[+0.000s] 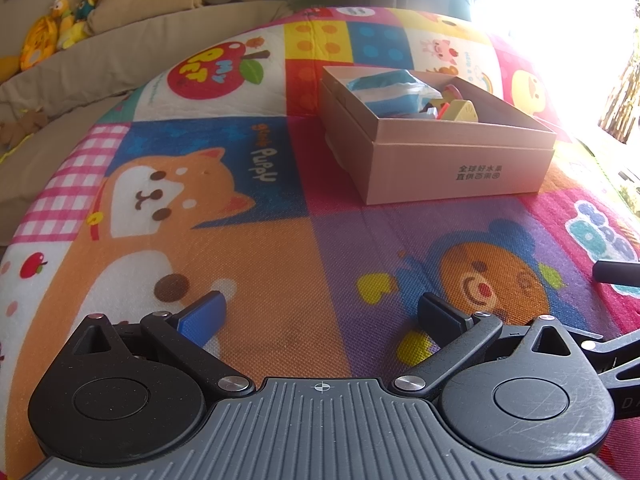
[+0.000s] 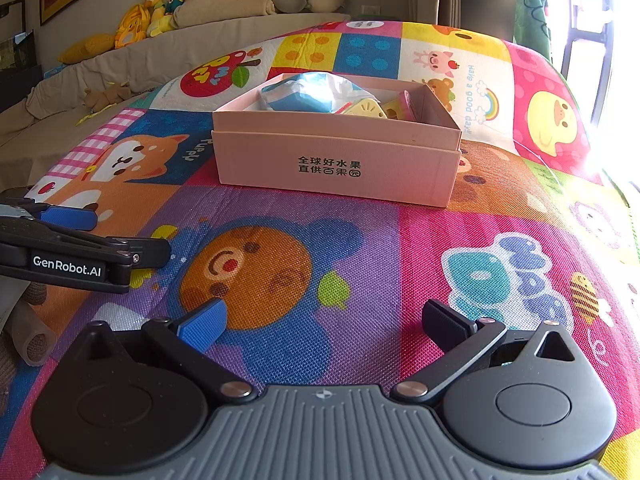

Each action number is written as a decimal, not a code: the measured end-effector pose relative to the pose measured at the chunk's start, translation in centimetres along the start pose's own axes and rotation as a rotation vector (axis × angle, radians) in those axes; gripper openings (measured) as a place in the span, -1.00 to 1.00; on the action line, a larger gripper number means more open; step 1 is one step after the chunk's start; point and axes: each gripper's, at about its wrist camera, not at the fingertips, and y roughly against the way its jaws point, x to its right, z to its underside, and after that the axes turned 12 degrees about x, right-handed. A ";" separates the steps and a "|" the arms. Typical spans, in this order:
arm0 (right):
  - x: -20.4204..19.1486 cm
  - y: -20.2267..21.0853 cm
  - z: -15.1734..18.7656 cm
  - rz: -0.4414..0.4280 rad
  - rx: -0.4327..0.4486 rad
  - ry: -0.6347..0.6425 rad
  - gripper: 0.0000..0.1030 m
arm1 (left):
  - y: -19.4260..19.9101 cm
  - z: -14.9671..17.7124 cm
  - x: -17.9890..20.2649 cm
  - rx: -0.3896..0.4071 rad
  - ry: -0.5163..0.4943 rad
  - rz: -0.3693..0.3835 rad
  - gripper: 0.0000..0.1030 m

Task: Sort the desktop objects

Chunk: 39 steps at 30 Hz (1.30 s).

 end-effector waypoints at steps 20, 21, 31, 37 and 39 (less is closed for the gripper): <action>0.0 0.0 0.0 0.000 -0.001 0.000 1.00 | 0.0 -0.1 -0.1 0.001 0.005 0.002 1.00; 0.0 0.0 0.0 0.001 0.000 0.001 1.00 | 0.0 -0.1 -0.1 0.001 0.005 0.002 1.00; 0.0 -0.1 0.0 0.000 -0.001 0.000 1.00 | 0.0 -0.1 -0.1 0.001 0.001 0.001 1.00; 0.0 0.0 0.0 0.000 0.000 0.000 1.00 | 0.1 -0.1 0.0 0.001 0.001 0.001 1.00; 0.0 0.0 0.0 0.000 0.000 0.001 1.00 | 0.1 -0.1 -0.1 0.001 0.002 0.001 1.00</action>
